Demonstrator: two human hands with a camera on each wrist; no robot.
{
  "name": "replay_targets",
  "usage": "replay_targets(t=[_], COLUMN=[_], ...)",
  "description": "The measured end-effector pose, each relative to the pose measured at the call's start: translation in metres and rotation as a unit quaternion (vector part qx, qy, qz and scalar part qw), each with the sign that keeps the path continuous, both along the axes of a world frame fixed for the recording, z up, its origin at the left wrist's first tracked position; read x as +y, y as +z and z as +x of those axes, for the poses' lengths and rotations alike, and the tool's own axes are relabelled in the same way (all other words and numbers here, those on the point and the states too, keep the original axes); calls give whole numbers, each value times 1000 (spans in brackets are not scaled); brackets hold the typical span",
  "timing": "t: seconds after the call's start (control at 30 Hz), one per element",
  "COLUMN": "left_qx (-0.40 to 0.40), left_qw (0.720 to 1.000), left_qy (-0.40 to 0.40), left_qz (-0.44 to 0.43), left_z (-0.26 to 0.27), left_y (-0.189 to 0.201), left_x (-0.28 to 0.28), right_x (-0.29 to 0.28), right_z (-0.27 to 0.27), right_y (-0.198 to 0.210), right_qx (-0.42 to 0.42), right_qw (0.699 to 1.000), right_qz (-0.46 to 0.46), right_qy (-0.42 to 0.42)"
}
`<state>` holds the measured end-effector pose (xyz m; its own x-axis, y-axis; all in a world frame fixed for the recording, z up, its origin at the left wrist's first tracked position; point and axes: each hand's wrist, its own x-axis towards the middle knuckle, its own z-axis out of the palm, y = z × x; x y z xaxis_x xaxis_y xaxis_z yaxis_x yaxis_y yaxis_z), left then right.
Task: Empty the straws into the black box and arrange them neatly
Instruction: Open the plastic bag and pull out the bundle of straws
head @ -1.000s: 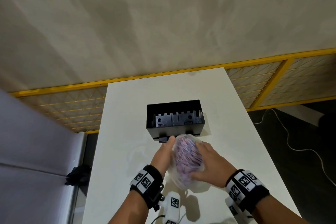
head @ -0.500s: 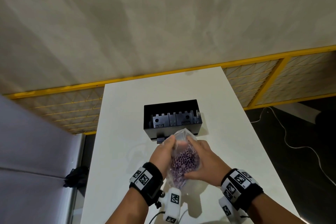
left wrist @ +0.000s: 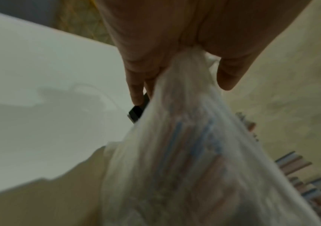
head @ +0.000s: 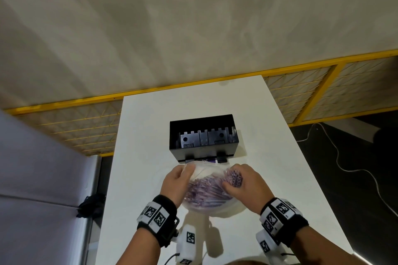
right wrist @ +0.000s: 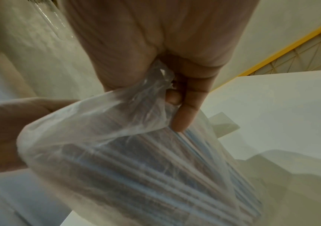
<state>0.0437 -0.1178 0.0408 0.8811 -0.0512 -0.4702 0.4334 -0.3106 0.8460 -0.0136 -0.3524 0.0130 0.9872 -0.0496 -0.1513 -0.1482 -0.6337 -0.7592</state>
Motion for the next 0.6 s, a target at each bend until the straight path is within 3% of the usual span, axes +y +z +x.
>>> replay_targets(t=[0.1,0.17,0.27,0.33,0.47,0.6], left_qx=[-1,46,171,197,139,74], left_qw=[999,998,984,977,978,989], left_qy=[8,8,34,46,75,68], left_qz=[33,38,-20,-70,-133,-109], left_z=[-13,-24,-38,-46,-49,-41], left_y=[2,2,1,0,-6,-6], left_x=[20,30,34,32,23,20], right_x=[1,2,3,3,4,2], right_z=[-1,-2,-2,-2,-4,-7], right_y=[1,2,2,3,1,1], right_qx=[-3,-3,-3,-1,18,37], right_qw=[1000,1000,1000,1000,999,993], right_qz=[4,7,11,15,43,103], right_qy=[-4,-8,-18,-14,9,34])
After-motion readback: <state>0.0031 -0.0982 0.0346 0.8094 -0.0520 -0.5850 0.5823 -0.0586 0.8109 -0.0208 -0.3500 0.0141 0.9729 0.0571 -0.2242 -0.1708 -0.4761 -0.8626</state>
